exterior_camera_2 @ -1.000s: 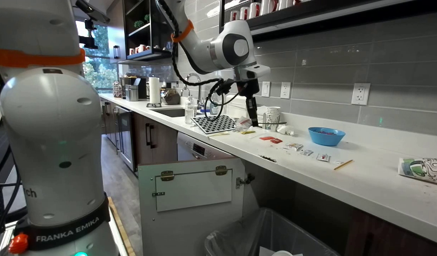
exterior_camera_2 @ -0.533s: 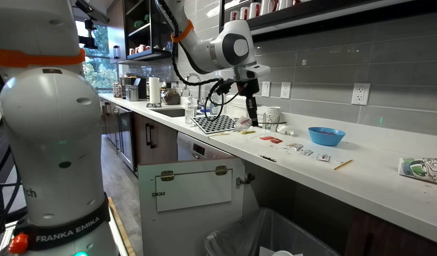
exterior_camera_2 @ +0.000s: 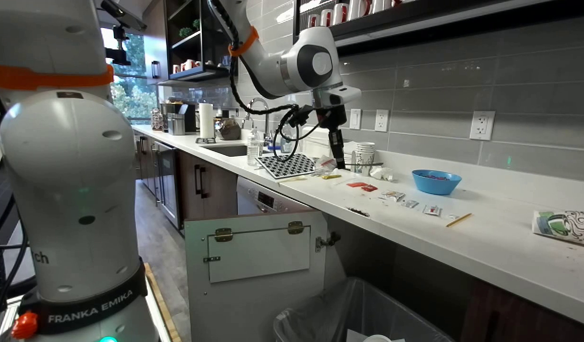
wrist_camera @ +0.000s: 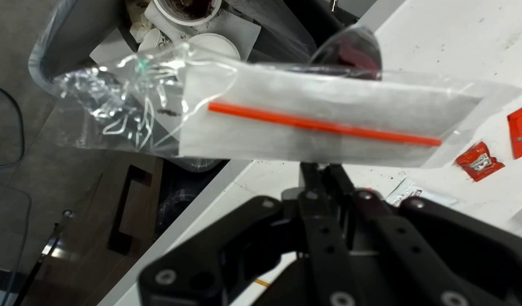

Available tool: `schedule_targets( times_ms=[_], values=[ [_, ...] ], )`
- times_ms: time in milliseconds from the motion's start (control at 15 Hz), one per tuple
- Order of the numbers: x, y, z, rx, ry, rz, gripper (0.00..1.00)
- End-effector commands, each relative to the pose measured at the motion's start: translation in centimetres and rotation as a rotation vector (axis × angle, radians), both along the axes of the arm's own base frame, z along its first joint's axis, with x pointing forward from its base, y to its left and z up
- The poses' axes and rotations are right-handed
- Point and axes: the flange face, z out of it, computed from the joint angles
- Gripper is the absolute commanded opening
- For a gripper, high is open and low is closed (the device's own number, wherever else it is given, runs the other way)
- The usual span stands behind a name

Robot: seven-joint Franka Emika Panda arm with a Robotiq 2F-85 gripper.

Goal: Pick up the spoon and then throw the object on it in the bin

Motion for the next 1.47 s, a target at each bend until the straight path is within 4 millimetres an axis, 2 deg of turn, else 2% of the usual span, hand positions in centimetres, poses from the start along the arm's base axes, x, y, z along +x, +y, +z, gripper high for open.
schedule_targets(
  times_ms=[0, 733, 800, 1067, 1200, 1400],
  values=[
    [0.0, 0.0, 0.0, 0.001, 0.001, 0.001, 0.09],
    [0.0, 0.0, 0.0, 0.001, 0.001, 0.001, 0.09],
    [0.0, -0.1, 0.1, -0.001, -0.002, -0.001, 0.02],
    [-0.3, -0.7, 0.5, -0.010, -0.025, -0.005, 0.02],
    [-0.6, -1.1, 1.2, -0.018, -0.072, 0.006, 0.02],
    [-1.2, -1.4, 2.8, -0.027, -0.240, 0.052, 0.02]
  ],
)
